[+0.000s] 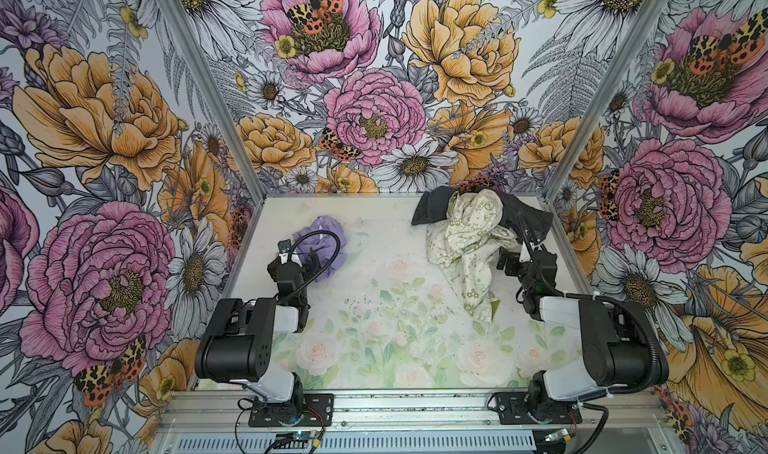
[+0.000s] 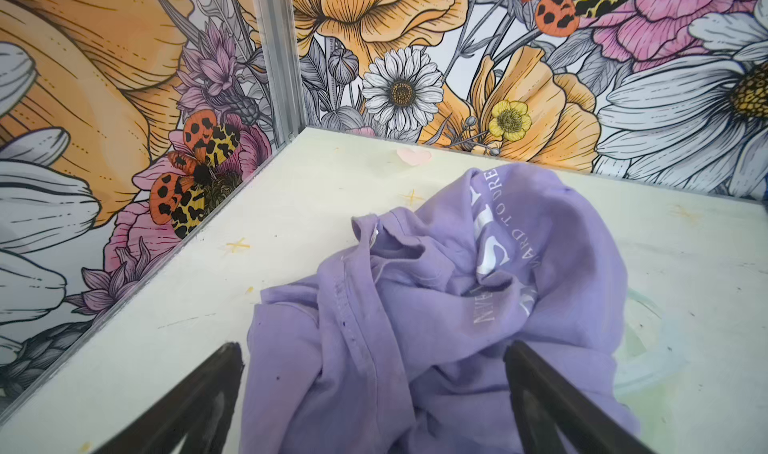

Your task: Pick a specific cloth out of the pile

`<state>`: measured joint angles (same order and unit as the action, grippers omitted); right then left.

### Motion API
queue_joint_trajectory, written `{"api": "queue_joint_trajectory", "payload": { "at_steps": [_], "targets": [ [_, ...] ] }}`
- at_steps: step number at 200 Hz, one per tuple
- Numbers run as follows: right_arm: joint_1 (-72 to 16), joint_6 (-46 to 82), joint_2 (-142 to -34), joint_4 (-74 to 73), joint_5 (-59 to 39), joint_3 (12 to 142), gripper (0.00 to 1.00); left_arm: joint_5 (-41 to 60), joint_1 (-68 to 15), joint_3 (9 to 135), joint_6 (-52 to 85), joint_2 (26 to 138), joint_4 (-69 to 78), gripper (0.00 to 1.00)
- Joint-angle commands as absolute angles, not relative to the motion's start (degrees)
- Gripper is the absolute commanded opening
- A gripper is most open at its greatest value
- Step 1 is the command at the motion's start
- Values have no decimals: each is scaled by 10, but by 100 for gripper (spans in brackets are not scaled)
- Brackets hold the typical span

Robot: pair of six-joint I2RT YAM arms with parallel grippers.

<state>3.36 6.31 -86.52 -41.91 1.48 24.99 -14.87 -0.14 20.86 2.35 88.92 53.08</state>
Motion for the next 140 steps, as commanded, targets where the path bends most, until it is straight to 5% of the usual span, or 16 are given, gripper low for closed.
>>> {"api": "queue_joint_trajectory", "payload": {
  "at_steps": [1,140],
  "targets": [
    [30,63,-873,-511,32,211,100,-143,-4,204,13,889,564,99],
    [24,65,-879,-523,57,211,100,-133,-11,213,0,889,547,99]
  ]
}}
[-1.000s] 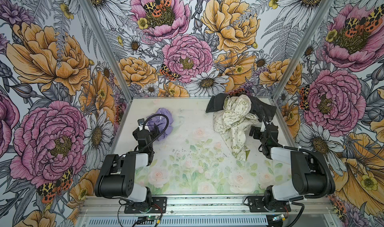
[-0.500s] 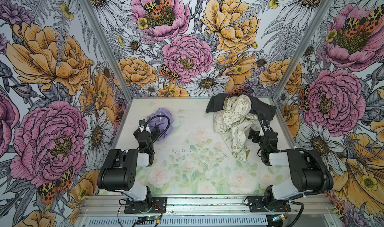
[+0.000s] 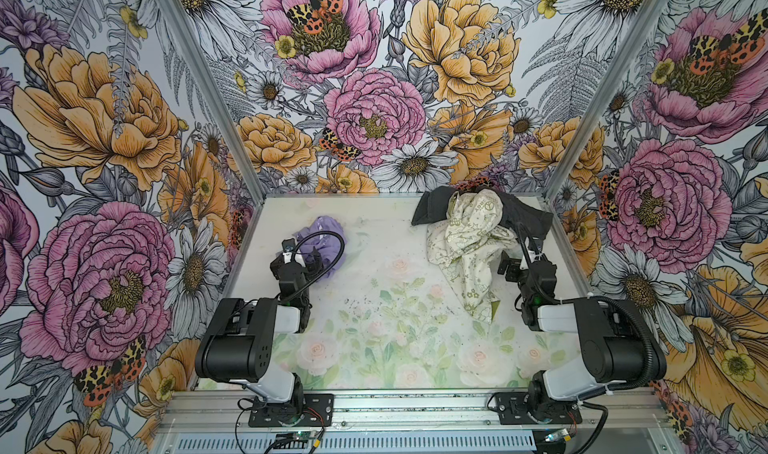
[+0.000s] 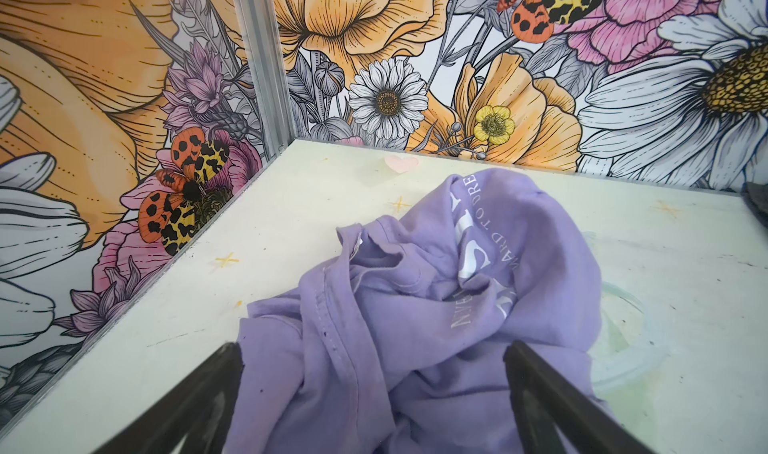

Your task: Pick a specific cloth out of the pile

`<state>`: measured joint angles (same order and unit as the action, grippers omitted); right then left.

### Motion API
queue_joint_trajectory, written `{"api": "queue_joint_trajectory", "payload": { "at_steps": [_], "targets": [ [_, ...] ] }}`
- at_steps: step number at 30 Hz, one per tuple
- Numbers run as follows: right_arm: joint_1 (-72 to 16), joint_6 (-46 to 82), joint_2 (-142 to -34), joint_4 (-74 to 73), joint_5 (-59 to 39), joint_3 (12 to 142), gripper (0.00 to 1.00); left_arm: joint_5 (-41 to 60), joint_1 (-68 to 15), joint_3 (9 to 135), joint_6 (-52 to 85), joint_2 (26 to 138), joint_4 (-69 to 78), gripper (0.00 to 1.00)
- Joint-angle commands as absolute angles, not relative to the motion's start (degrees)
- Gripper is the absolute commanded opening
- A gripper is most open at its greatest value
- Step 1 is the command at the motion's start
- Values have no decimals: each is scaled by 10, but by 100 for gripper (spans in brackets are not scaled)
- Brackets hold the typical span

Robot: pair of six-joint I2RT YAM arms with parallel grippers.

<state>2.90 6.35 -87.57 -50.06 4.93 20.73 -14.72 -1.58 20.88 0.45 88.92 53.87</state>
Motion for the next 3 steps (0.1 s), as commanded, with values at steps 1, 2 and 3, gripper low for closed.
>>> {"api": "queue_joint_trajectory", "payload": {
  "at_steps": [1,2,3],
  "targets": [
    [23,66,-879,-523,58,211,100,-132,-11,213,0,889,547,99],
    [24,65,-880,-524,58,211,99,-132,-11,213,0,889,547,99],
    [24,65,-879,-525,58,211,99,-133,-11,213,0,889,548,99]
  ]
}}
